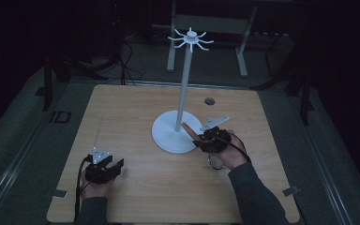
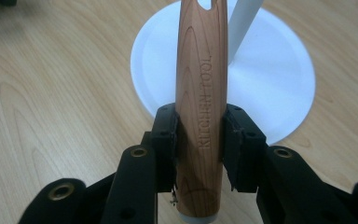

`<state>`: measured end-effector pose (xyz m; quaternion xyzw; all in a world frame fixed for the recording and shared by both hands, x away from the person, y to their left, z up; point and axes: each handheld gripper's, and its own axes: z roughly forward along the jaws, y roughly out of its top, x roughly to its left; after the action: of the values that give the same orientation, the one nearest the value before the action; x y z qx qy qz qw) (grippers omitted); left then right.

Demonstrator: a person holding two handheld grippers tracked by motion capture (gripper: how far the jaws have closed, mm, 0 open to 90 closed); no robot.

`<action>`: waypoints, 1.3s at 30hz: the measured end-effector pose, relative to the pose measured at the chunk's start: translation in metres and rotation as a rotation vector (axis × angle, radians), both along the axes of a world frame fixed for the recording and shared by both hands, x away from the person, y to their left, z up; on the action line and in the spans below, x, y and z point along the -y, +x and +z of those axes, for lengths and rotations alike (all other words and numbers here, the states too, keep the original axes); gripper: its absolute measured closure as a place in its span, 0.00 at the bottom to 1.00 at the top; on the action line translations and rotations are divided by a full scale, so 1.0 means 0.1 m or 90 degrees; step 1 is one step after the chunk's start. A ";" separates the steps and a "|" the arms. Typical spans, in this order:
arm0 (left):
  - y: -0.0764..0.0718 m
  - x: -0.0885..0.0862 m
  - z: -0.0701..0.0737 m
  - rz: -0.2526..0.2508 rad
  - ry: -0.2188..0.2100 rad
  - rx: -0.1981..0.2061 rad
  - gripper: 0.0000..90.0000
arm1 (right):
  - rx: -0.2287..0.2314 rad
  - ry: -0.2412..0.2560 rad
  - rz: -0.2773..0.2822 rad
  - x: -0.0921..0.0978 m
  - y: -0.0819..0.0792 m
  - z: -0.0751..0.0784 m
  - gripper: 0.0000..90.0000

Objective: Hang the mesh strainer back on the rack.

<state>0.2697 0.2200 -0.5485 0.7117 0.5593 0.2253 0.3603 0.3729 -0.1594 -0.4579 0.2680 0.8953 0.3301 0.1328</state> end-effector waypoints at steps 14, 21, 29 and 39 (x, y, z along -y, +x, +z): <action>0.00 0.00 0.01 0.002 -0.001 0.007 0.55 | 0.053 0.046 -0.017 -0.01 0.02 0.24 0.75; 0.00 0.00 0.00 0.001 -0.002 0.007 0.55 | 0.077 0.075 -0.030 0.01 0.03 0.37 0.75; 0.00 0.00 0.01 0.002 -0.003 0.008 0.55 | 0.103 0.100 -0.042 0.03 0.04 0.47 0.75; 0.01 0.00 0.00 0.000 -0.002 0.007 0.55 | 0.128 0.127 -0.054 0.05 0.03 0.56 0.75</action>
<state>0.2702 0.2197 -0.5482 0.7101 0.5573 0.2286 0.3645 0.3761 -0.1644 -0.4018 0.2830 0.8281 0.4367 0.2084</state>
